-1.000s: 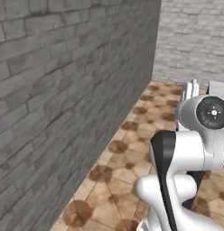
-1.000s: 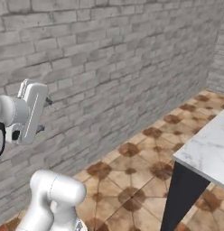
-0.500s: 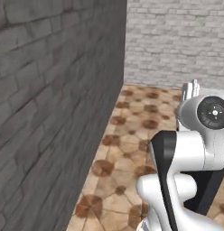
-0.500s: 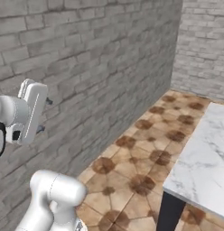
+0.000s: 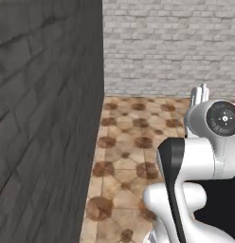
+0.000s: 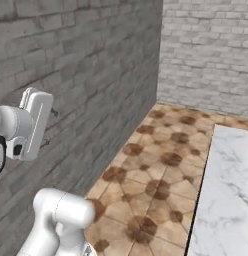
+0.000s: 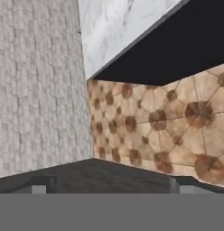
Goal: Retrieve the tupperware and aluminum foil from the cabinet and place them on the dining counter near the plate with tomato and fish to prepare for storing leftovers.
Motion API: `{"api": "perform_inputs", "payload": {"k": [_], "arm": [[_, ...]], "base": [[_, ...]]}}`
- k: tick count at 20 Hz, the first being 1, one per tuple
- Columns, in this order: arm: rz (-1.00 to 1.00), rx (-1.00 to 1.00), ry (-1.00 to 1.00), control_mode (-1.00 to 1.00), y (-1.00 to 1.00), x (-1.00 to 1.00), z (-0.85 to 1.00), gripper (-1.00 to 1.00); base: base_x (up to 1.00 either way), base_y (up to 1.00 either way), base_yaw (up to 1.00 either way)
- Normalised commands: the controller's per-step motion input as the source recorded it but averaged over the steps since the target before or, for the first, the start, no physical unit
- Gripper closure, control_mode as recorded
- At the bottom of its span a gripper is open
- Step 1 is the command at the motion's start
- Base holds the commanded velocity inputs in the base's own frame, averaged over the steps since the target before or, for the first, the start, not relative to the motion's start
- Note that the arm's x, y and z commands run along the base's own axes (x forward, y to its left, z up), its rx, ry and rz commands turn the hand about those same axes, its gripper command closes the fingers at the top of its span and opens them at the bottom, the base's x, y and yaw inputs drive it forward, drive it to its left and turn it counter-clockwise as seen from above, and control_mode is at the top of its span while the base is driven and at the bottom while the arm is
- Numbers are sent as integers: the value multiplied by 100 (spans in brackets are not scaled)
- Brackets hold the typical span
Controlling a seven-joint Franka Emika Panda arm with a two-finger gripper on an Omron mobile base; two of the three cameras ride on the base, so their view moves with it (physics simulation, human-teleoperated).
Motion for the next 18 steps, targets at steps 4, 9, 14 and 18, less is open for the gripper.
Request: {"api": "perform_inputs", "payload": {"k": [4,9,14,18], "arm": [[0,0,0,100,0,0,0,-100],[0,0,0,100,0,0,0,-100],[0,0,0,100,0,0,0,-100],[0,0,0,100,0,0,0,-100]], "base": [[100,19,-37],[100,20,-36],[100,27,-36],[100,33,-35]]}}
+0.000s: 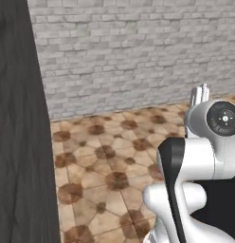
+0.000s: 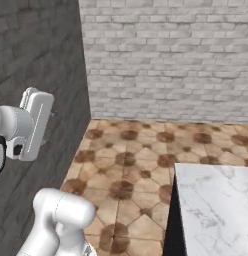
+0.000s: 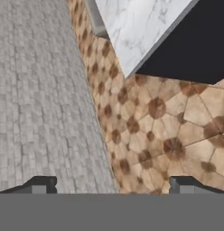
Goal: Retrieve the tupperware and aluminum foil from the cabinet and place them on the dining counter near the plate with tomato and fish to prepare for storing leftovers.
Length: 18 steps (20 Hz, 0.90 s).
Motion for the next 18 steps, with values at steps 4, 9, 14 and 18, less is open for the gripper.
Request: {"api": "perform_inputs", "payload": {"k": [4,9,14,18], "arm": [[0,0,0,100,0,0,0,-100],[0,0,0,100,0,0,0,-100],[0,0,0,100,0,0,0,-100],[0,0,0,100,0,0,0,-100]], "base": [[100,29,-34],[100,20,-36],[100,13,-39],[100,10,-43]]}}
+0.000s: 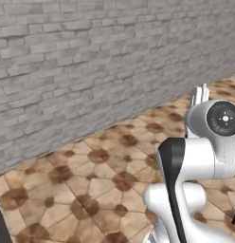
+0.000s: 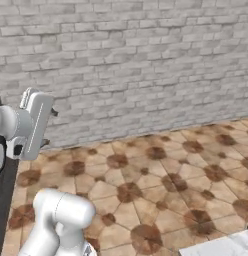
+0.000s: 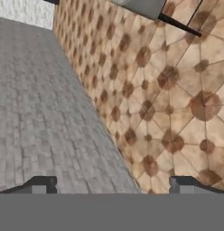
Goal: Retrieve the tupperware and aluminum foil from the cabinet and place them on the dining counter near the plate with tomato and fish to prepare for storing leftovers.
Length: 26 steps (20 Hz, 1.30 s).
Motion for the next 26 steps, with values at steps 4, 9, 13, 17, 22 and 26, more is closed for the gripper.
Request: {"api": "perform_inputs", "payload": {"k": [4,9,13,17,22,26], "arm": [[0,0,0,100,0,0,0,-100],[0,0,0,100,0,0,0,-100],[0,0,0,100,0,0,0,-100],[0,0,0,100,0,0,0,-100],[0,0,0,100,0,0,0,-100],[0,0,0,100,0,0,0,-100]], "base": [[100,3,-51],[100,0,-55],[98,0,-56],[99,3,-55],[100,8,-51],[100,14,-48]]}}
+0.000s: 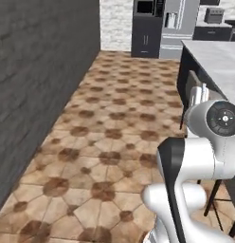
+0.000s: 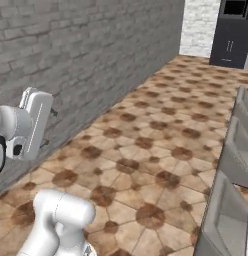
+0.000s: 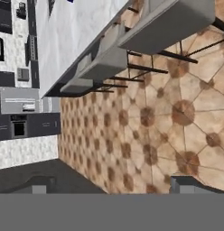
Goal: Retrieve the tupperware and aluminum foil from the cabinet and place them on the dining counter near the plate with tomato and fish to prepare for storing leftovers.
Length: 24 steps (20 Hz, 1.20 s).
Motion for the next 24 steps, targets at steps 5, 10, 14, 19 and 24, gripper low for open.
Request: {"api": "perform_inputs", "payload": {"k": [5,10,14,19,24], "arm": [[0,0,0,100,0,0,0,-100],[0,0,0,100,0,0,0,-100],[0,0,0,100,0,0,0,-100],[0,0,0,100,0,0,0,-100],[0,0,0,100,0,0,0,-100]], "base": [[100,36,-41],[100,48,-33],[100,58,-27],[100,56,-27],[100,51,-27]]}}
